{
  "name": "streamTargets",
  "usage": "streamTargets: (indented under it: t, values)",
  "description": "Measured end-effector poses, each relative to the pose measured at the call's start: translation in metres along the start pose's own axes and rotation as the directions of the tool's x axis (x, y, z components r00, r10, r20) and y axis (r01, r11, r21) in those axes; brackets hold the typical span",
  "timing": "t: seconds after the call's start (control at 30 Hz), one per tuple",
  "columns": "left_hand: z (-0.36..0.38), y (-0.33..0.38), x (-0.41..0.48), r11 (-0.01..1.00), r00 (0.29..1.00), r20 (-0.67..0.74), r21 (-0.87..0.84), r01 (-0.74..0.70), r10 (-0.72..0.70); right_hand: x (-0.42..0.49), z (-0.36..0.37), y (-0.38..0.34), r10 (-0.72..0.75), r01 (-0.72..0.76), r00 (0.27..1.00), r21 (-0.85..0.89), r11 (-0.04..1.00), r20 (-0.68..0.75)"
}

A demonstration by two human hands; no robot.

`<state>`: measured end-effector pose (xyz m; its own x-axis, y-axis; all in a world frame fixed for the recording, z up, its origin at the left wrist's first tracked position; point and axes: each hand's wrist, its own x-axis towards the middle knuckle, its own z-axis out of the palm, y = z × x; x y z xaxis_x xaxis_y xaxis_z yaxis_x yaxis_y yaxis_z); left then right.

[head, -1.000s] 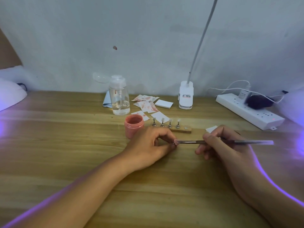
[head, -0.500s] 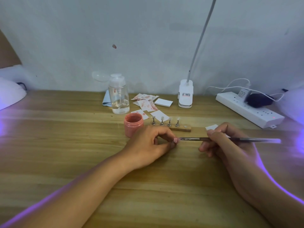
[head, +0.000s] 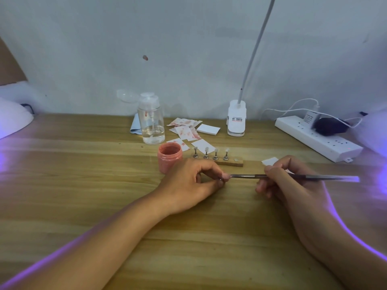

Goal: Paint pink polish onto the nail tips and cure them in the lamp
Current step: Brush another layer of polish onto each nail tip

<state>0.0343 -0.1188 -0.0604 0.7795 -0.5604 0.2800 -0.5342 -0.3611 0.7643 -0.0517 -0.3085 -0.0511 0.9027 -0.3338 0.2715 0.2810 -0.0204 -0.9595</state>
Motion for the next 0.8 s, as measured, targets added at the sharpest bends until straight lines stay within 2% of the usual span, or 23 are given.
streamTargets:
  t: [0.4, 0.8]
  values:
    - [0.0004, -0.0017, 0.0006, 1.000, 1.000, -0.005, -0.013, 0.018, -0.018, 0.0008, -0.0020, -0.0003, 0.013, -0.011, 0.999, 0.035, 0.999, -0.050]
    - [-0.0002, -0.0016, 0.0002, 1.000, 1.000, -0.009, -0.002, -0.002, 0.002, -0.0004, -0.0002, 0.0000, 0.020, -0.019, 0.999, 0.026, 0.999, -0.037]
